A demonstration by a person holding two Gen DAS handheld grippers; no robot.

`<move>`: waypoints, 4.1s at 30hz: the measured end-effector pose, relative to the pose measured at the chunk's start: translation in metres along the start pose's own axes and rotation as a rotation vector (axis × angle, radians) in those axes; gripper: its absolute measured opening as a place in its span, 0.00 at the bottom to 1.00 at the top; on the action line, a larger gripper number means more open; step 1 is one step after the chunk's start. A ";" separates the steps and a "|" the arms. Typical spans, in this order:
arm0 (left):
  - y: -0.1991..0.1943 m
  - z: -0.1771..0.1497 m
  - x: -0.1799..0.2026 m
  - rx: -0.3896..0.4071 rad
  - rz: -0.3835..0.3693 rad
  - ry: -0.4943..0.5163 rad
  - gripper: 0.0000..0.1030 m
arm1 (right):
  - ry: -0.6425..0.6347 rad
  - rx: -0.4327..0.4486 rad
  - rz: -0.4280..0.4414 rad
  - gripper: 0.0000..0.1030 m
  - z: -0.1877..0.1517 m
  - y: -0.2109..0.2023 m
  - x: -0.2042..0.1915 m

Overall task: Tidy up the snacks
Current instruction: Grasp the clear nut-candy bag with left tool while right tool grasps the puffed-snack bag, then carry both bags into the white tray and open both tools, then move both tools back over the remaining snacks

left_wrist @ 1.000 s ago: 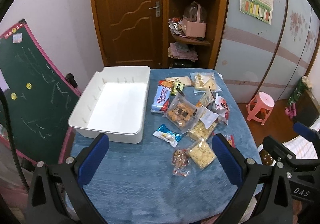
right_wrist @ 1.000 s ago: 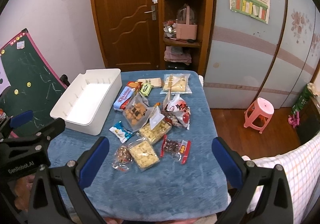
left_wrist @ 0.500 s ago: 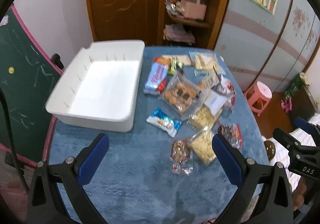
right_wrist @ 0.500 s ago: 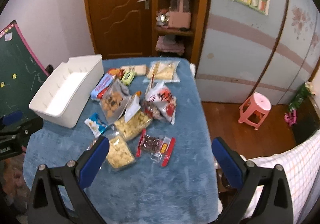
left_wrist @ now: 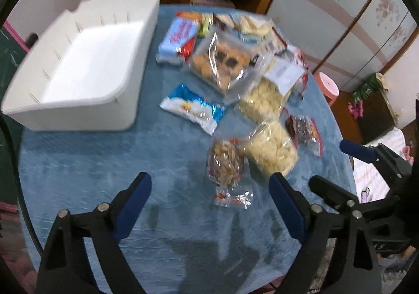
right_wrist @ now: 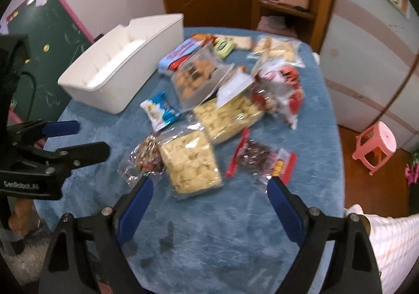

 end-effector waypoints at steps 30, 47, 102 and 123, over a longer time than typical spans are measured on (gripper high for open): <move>0.079 -0.011 0.009 -0.198 -0.102 -0.019 0.50 | -0.027 -0.106 0.058 0.61 -0.016 0.078 -0.004; 0.049 -0.006 0.028 -0.122 -0.020 0.049 0.35 | -0.045 -0.051 0.034 0.61 -0.009 0.050 -0.014; -0.112 0.164 -0.179 0.375 0.359 -0.081 0.93 | 0.013 0.044 0.205 0.62 0.184 0.064 -0.151; -0.192 0.129 -0.028 0.500 0.168 0.058 0.93 | 0.043 0.294 0.082 0.62 0.144 -0.087 -0.059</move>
Point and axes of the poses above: each gripper's, at about its wrist camera, not at the fingertips, and y roughly the way its jaws point, x to its right, z to its top, the point moved 7 cm from there along y, roughly the way its jaws point, and after that the axes turned 8 degrees about x, right-handed, at the moved point
